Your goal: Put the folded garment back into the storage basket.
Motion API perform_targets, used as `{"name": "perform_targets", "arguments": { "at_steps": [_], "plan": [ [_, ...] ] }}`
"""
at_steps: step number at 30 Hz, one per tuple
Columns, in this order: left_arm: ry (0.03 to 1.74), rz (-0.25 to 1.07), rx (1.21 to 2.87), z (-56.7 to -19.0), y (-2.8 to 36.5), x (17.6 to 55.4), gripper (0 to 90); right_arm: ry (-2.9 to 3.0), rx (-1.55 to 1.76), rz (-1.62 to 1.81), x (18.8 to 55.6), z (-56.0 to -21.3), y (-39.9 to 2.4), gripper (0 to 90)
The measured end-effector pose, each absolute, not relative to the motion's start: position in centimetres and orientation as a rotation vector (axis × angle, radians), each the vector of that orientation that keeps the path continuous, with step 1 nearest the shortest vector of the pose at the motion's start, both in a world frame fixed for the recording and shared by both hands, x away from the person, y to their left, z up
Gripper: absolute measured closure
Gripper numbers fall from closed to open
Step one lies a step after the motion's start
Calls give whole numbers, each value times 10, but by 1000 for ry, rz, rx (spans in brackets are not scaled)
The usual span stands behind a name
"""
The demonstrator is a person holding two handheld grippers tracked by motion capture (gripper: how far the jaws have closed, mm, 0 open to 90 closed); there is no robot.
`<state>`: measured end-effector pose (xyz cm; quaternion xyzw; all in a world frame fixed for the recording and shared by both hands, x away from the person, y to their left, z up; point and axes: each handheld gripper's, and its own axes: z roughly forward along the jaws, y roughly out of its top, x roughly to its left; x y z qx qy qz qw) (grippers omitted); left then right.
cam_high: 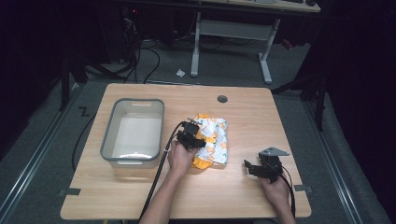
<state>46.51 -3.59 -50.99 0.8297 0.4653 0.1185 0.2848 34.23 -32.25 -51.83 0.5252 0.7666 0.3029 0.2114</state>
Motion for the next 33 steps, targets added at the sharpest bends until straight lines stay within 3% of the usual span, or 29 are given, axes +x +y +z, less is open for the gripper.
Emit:
{"name": "perform_targets", "arguments": {
  "at_steps": [8, 11, 20, 33],
  "plan": [
    [1194, 285, 2224, -508, -41, 460, 641, 2130, 1459, 842, 342, -518, -322, 271],
    [1193, 262, 2216, -508, -41, 460, 702, 2130, 1459, 842, 342, -518, -322, 271],
    [1183, 194, 2159, -508, -35, 458, 744, 2130, 1459, 842, 342, -518, -322, 271],
    [1116, 202, 2099, -483, -30, 443, 757, 2131, 1459, 842, 342, -518, -323, 270]
  ]
}}
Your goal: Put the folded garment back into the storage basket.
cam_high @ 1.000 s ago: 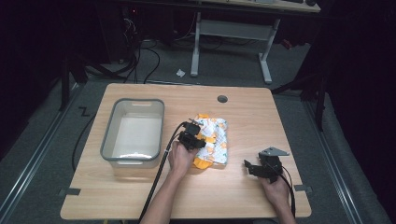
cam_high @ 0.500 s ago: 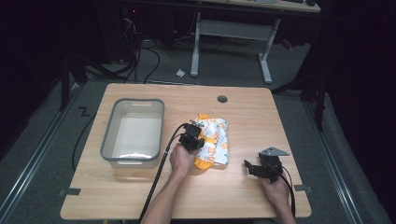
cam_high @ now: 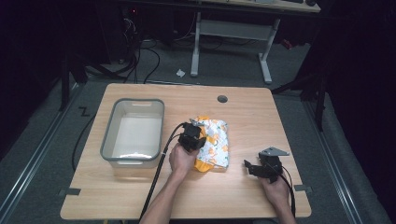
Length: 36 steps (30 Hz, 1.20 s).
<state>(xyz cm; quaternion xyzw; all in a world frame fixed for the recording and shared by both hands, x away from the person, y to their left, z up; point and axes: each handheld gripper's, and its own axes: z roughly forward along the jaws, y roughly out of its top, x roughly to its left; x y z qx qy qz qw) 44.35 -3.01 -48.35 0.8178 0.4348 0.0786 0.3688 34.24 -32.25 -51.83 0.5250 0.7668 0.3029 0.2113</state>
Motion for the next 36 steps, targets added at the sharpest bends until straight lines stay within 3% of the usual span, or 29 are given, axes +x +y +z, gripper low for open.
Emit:
{"name": "perform_targets", "arguments": {
  "at_steps": [23, 36],
  "plan": [
    [1014, 207, 1996, -443, -17, 422, 770, 2130, 1459, 842, 342, -518, -322, 271],
    [988, 136, 1909, -422, 0, 419, 774, 2131, 1459, 842, 342, -518, -323, 270]
  ]
}}
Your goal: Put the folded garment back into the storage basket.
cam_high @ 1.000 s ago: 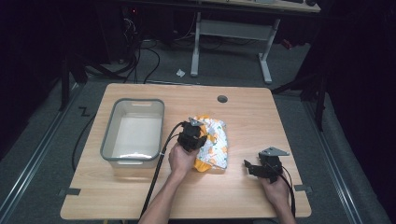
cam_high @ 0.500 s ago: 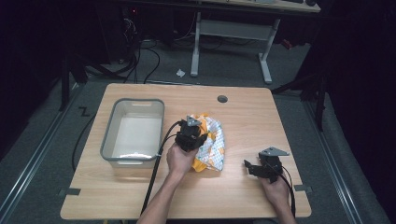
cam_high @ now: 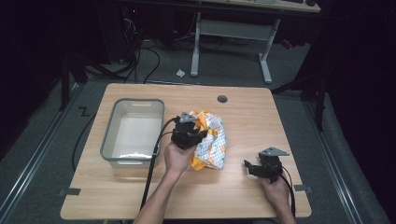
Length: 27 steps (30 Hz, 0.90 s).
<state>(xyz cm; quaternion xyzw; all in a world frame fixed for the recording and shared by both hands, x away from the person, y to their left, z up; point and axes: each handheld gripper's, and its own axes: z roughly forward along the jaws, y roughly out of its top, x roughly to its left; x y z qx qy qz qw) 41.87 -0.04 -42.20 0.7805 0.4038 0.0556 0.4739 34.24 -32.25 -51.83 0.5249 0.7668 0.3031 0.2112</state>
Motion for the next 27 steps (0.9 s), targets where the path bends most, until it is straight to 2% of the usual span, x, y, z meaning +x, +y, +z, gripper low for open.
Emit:
{"name": "perform_targets", "arguments": {
  "at_steps": [27],
  "plan": [
    [975, 225, 1880, -388, 36, 413, 777, 2131, 1457, 843, 342, -518, -323, 270]
  ]
}}
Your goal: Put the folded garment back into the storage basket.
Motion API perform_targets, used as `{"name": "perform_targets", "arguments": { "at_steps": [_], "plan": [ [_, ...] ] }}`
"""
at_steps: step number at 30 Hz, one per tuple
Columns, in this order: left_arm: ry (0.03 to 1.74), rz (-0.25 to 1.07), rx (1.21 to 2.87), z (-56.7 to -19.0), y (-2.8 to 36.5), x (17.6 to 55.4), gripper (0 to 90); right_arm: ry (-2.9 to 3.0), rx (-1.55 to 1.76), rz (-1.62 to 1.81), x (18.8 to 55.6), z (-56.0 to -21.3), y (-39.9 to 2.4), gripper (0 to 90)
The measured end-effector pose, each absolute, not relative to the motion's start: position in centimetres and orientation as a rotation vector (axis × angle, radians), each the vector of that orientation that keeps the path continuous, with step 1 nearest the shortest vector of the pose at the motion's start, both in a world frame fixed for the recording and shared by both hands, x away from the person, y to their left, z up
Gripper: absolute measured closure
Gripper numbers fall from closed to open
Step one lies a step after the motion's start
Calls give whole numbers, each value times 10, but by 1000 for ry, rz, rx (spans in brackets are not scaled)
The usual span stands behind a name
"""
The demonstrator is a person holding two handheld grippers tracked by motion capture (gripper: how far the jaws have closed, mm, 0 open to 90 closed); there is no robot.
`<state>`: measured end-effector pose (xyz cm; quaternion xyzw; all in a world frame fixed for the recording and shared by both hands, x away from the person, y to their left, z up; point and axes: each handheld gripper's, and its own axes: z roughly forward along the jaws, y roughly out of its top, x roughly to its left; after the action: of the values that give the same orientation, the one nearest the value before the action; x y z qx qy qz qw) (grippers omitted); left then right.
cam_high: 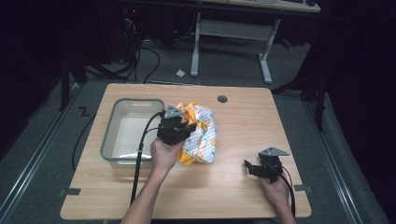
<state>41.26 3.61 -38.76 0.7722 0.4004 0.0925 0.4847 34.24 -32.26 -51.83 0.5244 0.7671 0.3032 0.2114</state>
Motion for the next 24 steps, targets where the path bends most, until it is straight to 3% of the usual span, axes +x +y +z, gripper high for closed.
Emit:
{"name": "perform_targets", "arguments": {
  "at_steps": [24],
  "plan": [
    [1009, 244, 1829, -370, 77, 413, 776, 2129, 1459, 844, 342, -518, -322, 270]
  ]
}}
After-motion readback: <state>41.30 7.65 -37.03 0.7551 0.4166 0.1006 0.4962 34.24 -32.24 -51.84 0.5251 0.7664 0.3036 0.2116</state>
